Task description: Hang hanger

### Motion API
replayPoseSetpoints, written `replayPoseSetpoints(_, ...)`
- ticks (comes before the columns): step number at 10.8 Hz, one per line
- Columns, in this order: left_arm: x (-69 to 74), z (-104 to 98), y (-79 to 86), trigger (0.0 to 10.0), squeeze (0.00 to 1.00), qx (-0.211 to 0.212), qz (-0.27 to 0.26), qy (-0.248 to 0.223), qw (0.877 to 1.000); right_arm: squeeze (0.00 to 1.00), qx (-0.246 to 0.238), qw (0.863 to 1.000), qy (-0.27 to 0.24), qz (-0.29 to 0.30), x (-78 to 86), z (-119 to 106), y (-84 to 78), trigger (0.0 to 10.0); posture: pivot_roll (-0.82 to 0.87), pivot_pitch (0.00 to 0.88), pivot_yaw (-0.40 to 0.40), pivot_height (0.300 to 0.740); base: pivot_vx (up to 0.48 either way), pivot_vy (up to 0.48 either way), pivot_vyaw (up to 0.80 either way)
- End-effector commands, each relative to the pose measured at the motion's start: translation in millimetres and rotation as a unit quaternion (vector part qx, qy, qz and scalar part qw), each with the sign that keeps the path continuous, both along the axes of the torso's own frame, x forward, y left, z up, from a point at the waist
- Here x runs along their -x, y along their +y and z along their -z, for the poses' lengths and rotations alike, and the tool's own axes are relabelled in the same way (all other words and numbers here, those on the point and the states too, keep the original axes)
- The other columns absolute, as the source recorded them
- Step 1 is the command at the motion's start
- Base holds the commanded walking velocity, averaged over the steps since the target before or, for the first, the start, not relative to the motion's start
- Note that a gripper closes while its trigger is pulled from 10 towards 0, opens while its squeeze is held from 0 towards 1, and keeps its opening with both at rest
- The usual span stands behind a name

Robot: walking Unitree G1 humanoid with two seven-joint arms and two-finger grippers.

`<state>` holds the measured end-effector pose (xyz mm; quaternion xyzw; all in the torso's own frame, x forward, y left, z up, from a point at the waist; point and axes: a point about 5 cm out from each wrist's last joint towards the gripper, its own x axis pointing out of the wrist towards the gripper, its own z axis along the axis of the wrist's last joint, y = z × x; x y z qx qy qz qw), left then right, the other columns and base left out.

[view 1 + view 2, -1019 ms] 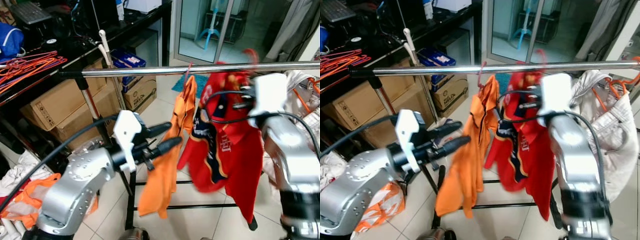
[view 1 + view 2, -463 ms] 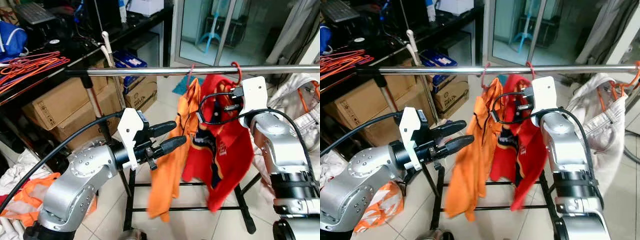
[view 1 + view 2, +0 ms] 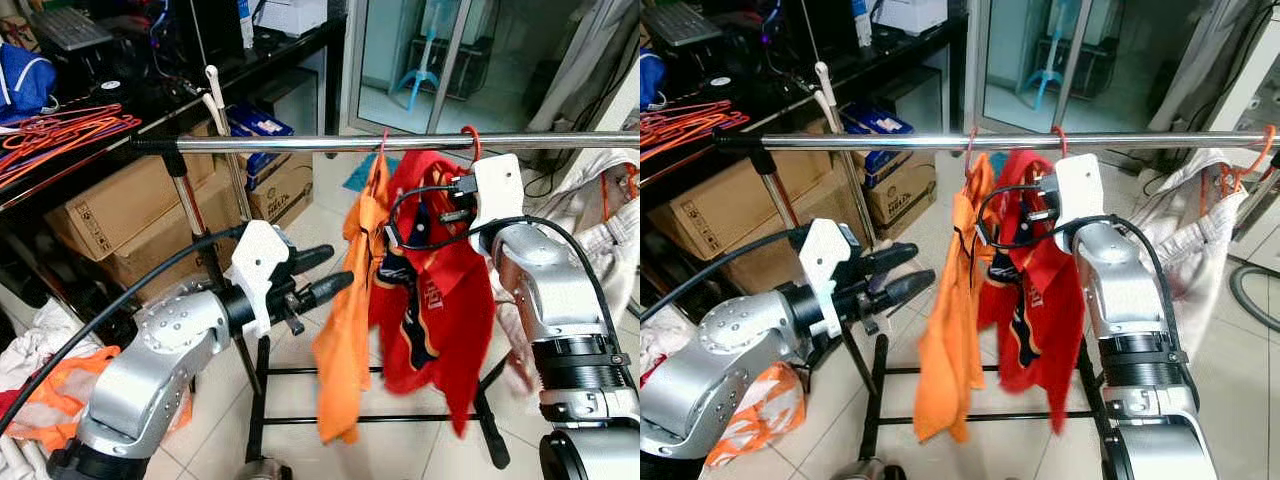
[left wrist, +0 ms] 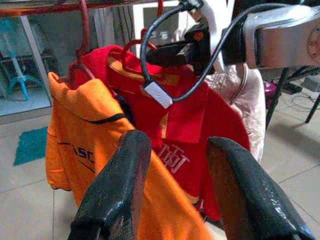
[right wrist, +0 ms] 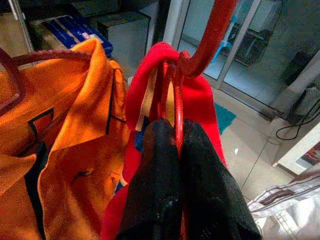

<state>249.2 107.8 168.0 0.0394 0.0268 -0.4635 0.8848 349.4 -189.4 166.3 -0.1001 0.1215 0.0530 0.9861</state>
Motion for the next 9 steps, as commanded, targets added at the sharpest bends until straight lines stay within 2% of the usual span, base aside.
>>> replayPoseSetpoints(1, -0.2, -0.4, 0.1, 10.0, 0.0, -0.012, 0.002, -0.005, 1.0, 0.0, 0.006, 0.998, 0.054, 0.009, 6.0, 22.6, -4.6, 10.0, 0.01, 0.026, 0.057, 0.74, 0.0, 0.0, 0.0)
replayPoseSetpoints(2, 0.2, -0.5, -0.6, 10.0, 0.0, -0.021, 0.014, -0.011, 1.0, 0.0, 0.005, 0.999, 0.032, 0.009, 6.0, 14.1, -6.7, 10.0, 0.01, 0.018, 0.058, 0.74, 0.0, 0.0, 0.0)
replayPoseSetpoints(3, 1.5, -0.8, -0.8, 10.0, 0.0, -0.022, 0.021, -0.01, 0.999, 0.16, 0.002, 1.0, 0.022, 0.011, 6.3, 10.0, -7.1, 10.0, 0.01, 0.014, 0.061, 0.74, 0.0, 0.0, 0.0)
replayPoseSetpoints(4, 2.0, -0.5, -0.9, 10.0, 0.0, -0.022, 0.022, -0.011, 0.999, 1.0, -0.006, 1.0, 0.013, 0.013, 7.5, 7.4, -7.4, 10.0, 0.0, 0.009, 0.064, 0.74, 0.0, 0.0, 0.0)
replayPoseSetpoints(6, 1.9, -1.0, -1.4, 10.0, 0.0, -0.02, 0.023, -0.012, 0.999, 1.0, -0.011, 1.0, 0.006, 0.016, 8.6, 5.6, -8.1, 10.0, 0.0, 0.003, 0.067, 0.74, 0.0, 0.0, 0.0)
replayPoseSetpoints(8, -1.6, -4.4, -0.4, 10.0, 0.0, -0.017, 0.016, -0.02, 1.0, 1.0, -0.027, 0.999, -0.027, 0.015, 11.7, -8.4, -9.8, 10.0, 0.0, 0.015, 0.069, 0.74, 0.0, 0.0, 0.0)
replayPoseSetpoints(9, -1.3, -3.3, 0.6, 10.0, 0.0, -0.011, -0.001, -0.018, 1.0, 1.0, -0.026, 0.998, -0.051, 0.024, 22.0, -18.9, -16.4, 10.0, 0.0, 0.013, 0.064, 0.74, 0.0, 0.0, 0.0)
